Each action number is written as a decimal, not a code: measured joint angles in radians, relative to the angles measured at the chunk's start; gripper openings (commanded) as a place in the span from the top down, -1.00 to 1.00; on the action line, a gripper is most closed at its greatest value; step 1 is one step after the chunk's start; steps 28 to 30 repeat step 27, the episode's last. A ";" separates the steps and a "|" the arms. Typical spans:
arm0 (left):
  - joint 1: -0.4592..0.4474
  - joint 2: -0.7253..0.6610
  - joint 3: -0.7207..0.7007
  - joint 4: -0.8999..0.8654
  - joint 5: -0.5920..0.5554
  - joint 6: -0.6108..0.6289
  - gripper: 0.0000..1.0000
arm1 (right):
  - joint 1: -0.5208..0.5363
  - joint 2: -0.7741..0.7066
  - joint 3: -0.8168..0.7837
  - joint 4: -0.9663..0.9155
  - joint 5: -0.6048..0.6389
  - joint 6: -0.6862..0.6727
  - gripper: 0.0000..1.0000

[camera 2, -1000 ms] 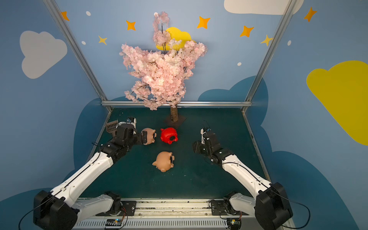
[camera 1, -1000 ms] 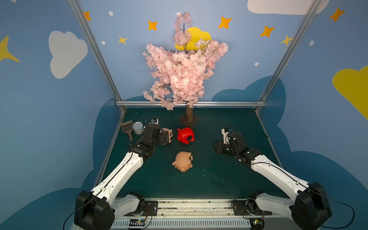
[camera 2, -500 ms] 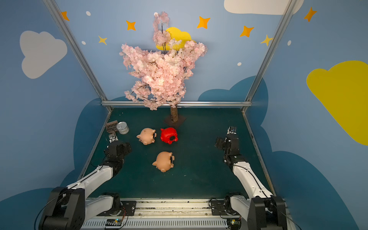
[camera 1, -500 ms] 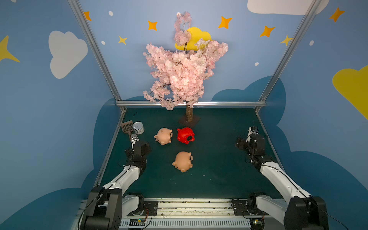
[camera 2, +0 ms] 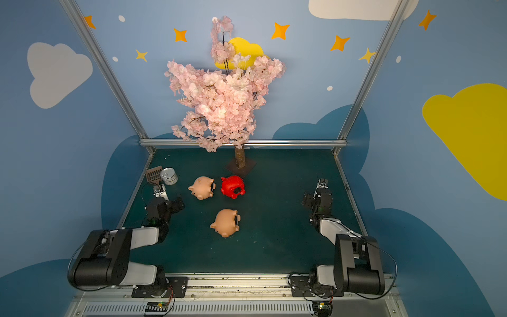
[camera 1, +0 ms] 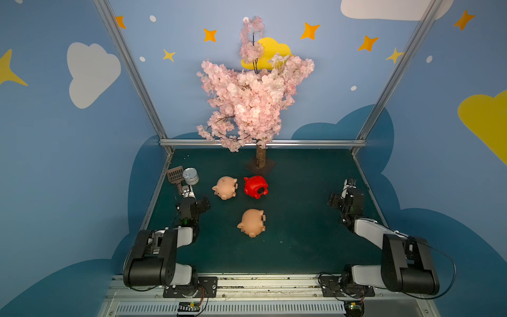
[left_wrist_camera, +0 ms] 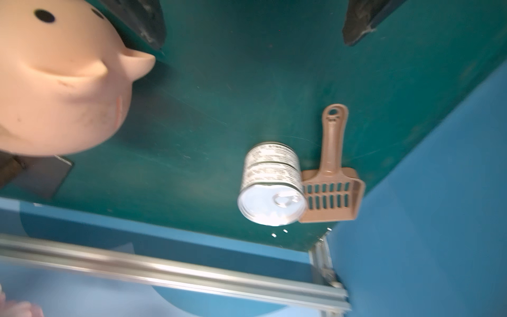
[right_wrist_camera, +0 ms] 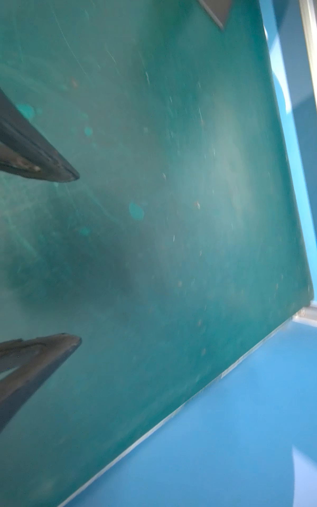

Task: Close piggy banks
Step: Reset both arms

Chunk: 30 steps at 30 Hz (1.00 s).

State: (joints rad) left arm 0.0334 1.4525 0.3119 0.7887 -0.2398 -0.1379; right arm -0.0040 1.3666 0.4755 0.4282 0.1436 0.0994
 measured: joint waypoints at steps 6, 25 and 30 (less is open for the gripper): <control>-0.012 0.084 0.042 0.057 0.056 0.045 -0.99 | 0.008 0.087 -0.032 0.163 -0.101 -0.053 -0.75; -0.027 0.090 0.055 0.057 0.068 0.068 -0.99 | 0.020 0.121 -0.021 0.158 -0.171 -0.112 -0.76; -0.027 0.090 0.055 0.057 0.068 0.070 -0.99 | 0.020 0.121 -0.021 0.158 -0.172 -0.114 -0.76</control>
